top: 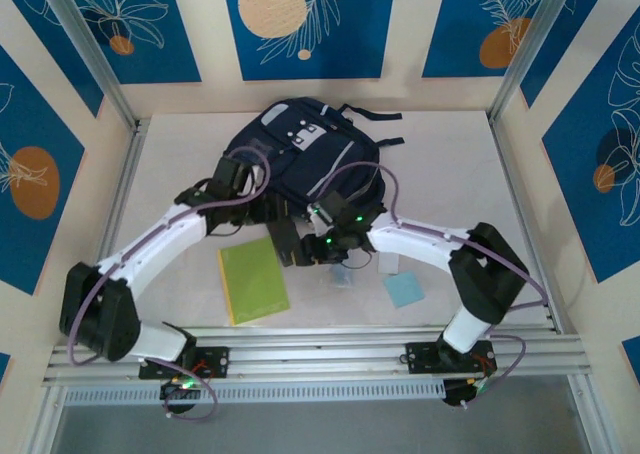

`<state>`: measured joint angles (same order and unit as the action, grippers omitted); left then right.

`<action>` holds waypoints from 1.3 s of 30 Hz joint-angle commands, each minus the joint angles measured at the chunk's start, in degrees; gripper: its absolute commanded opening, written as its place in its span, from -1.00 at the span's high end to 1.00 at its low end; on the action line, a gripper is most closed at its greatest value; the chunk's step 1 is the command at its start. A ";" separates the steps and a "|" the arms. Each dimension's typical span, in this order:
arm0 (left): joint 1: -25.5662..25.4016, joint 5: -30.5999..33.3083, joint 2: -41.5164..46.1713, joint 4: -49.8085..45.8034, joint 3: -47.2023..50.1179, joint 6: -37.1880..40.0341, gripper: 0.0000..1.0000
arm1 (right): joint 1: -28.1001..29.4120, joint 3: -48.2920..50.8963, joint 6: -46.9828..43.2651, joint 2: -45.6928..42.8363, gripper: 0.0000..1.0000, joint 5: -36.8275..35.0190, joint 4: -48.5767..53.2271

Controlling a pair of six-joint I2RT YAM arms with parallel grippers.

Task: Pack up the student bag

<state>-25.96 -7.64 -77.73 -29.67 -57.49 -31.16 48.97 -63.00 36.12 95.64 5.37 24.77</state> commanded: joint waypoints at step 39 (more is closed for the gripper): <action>1.87 6.67 14.97 -6.53 27.24 -10.64 -0.27 | 9.88 -23.49 -8.45 21.21 -0.06 -28.52 21.34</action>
<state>-24.84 -0.62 -63.07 -34.98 -29.98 -42.96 59.31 -88.33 28.71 117.73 -20.21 42.81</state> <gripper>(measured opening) 0.636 0.528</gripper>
